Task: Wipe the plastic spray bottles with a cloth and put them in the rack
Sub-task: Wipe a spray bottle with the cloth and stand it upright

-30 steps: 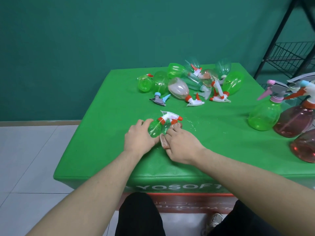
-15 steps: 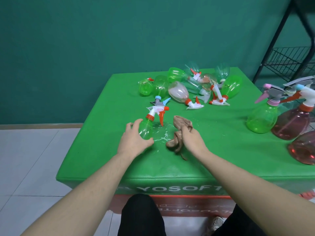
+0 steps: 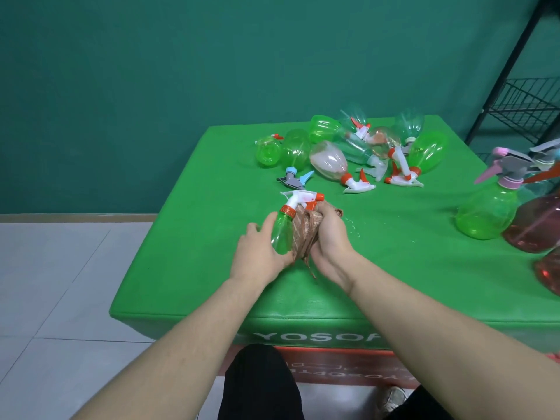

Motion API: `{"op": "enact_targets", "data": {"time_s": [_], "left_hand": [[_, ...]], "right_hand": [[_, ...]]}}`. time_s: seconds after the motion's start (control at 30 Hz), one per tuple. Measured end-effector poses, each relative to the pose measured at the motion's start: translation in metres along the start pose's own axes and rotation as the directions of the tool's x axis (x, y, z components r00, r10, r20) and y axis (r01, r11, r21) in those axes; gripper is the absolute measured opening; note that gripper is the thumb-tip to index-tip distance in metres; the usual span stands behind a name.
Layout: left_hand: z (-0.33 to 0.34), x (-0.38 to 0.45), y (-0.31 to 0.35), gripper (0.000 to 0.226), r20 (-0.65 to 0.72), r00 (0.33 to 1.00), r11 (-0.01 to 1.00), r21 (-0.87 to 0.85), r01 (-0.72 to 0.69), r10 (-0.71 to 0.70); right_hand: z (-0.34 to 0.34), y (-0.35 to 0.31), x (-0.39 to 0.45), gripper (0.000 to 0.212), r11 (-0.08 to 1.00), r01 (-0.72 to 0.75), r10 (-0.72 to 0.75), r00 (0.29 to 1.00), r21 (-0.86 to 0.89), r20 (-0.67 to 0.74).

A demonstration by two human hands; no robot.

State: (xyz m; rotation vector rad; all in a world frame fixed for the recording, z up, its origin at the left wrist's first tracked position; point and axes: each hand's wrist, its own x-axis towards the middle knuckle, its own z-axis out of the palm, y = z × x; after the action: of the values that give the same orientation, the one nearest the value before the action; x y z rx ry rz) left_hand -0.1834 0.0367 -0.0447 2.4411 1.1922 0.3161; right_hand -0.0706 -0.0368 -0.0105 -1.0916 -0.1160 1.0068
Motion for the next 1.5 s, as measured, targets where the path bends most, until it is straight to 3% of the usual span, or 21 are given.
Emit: {"op": "enact_targets", "data": {"time_s": [0.17,0.3,0.57,0.77,0.9,1.03,1.13,1.23,1.5], "left_hand": [[-0.001,0.006,0.001,0.096,0.028,0.998,0.998,-0.022,0.055,-0.055],[-0.005,0.006,-0.001,0.098,0.047,0.996,0.993,-0.080,0.085,-0.082],[-0.019,-0.005,-0.004,0.102,-0.008,0.995,0.935,-0.344,0.087,-0.095],[-0.020,-0.006,-0.008,0.088,0.099,0.979,0.652,-0.734,0.192,-0.176],[-0.019,-0.006,-0.008,0.107,0.260,0.951,0.350,-0.886,0.303,-0.165],[-0.013,-0.008,-0.013,0.052,0.319,0.944,0.041,-0.945,0.323,-0.085],[-0.008,-0.007,-0.017,0.050,0.345,0.934,-0.103,-0.936,0.336,-0.087],[-0.002,-0.007,-0.024,0.057,0.394,0.914,-0.158,-0.913,0.377,-0.100],[0.015,-0.007,-0.038,0.060,0.435,0.898,-0.079,-0.899,0.430,-0.067]], "right_hand": [[-0.001,0.006,-0.010,0.033,0.999,0.002,0.001,0.998,-0.044,0.060],[-0.009,0.006,-0.015,0.031,0.983,-0.033,0.044,0.997,-0.179,0.058],[-0.027,-0.003,-0.026,0.030,0.954,-0.119,0.121,0.993,-0.275,-0.007],[-0.033,-0.011,-0.024,0.029,0.964,-0.109,0.107,0.994,-0.244,-0.023],[-0.029,-0.017,-0.018,0.027,0.971,-0.091,0.080,0.995,-0.221,-0.055],[-0.025,-0.019,-0.011,0.026,0.980,-0.078,0.067,0.996,-0.184,-0.063],[-0.021,-0.017,-0.007,0.023,0.982,-0.090,0.081,0.995,-0.167,-0.063],[-0.015,-0.014,-0.003,0.021,0.977,-0.105,0.093,0.993,-0.186,-0.072],[0.002,-0.011,0.019,0.025,0.976,-0.108,0.089,0.990,-0.191,-0.108]]}}
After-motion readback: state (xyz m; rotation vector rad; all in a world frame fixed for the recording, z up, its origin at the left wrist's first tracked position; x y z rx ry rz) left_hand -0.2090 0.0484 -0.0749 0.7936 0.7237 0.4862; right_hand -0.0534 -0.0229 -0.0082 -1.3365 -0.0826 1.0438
